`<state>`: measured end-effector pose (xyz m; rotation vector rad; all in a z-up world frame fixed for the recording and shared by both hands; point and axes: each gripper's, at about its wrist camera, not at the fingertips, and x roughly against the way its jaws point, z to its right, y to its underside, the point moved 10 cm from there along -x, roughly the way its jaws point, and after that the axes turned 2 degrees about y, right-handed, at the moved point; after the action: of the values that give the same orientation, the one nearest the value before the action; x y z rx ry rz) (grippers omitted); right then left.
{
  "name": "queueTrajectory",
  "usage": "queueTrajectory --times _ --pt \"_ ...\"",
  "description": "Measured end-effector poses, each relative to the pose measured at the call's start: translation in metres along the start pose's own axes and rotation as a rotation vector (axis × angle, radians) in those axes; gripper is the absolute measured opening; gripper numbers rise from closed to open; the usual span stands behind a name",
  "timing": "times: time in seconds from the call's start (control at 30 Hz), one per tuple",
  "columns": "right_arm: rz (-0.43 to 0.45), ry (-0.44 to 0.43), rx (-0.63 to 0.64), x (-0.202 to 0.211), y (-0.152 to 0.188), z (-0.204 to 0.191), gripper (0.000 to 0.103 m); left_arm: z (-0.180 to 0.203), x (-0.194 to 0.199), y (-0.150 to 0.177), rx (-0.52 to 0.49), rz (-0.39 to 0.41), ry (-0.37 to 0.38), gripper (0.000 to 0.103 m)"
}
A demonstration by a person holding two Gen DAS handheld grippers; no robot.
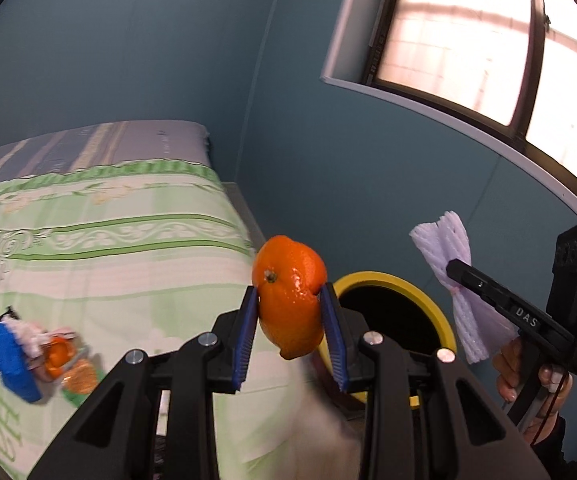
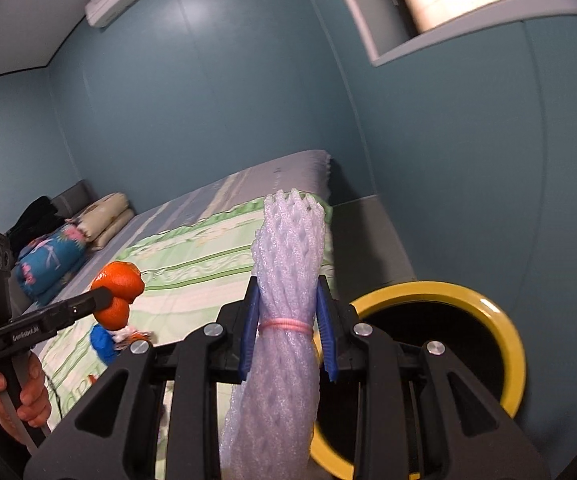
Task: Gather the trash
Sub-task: 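Lift the tangerine and foam net and carry both over the yellow-rimmed bin, then open the left gripper dropping the tangerine while the right gripper releases the foam net into the bin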
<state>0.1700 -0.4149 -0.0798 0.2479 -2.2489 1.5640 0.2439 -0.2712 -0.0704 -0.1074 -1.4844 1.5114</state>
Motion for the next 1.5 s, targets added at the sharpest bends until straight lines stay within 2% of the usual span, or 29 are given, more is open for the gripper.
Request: queueTrajectory --times 0.53,0.8,1.17,1.27,1.33,1.37,1.5 --pt "-0.008 0.13 -0.071 -0.014 0.0 0.075 0.026 0.071 -0.087 0.019 -0.069 -0.128 0.094 0.03" --pt "-0.036 0.164 -0.099 -0.025 0.01 0.102 0.026 0.093 -0.128 0.04 -0.086 -0.206 0.117 0.03" --pt "-0.049 0.208 -0.13 -0.034 0.01 0.127 0.029 0.111 -0.166 0.068 -0.063 -0.284 0.161 0.031" --pt "-0.044 0.216 -0.124 -0.027 0.011 0.127 0.031 0.108 -0.172 0.068 -0.05 -0.279 0.149 0.041" --pt "-0.042 0.218 -0.129 -0.028 0.01 0.127 0.037 0.107 -0.17 0.066 -0.039 -0.263 0.145 0.063" --pt "-0.039 0.221 -0.136 -0.027 0.009 0.129 0.041 0.106 -0.168 0.065 -0.035 -0.251 0.142 0.065" --pt "-0.034 0.229 -0.157 -0.025 0.006 0.134 0.042 0.099 -0.163 0.061 -0.024 -0.233 0.144 0.065"
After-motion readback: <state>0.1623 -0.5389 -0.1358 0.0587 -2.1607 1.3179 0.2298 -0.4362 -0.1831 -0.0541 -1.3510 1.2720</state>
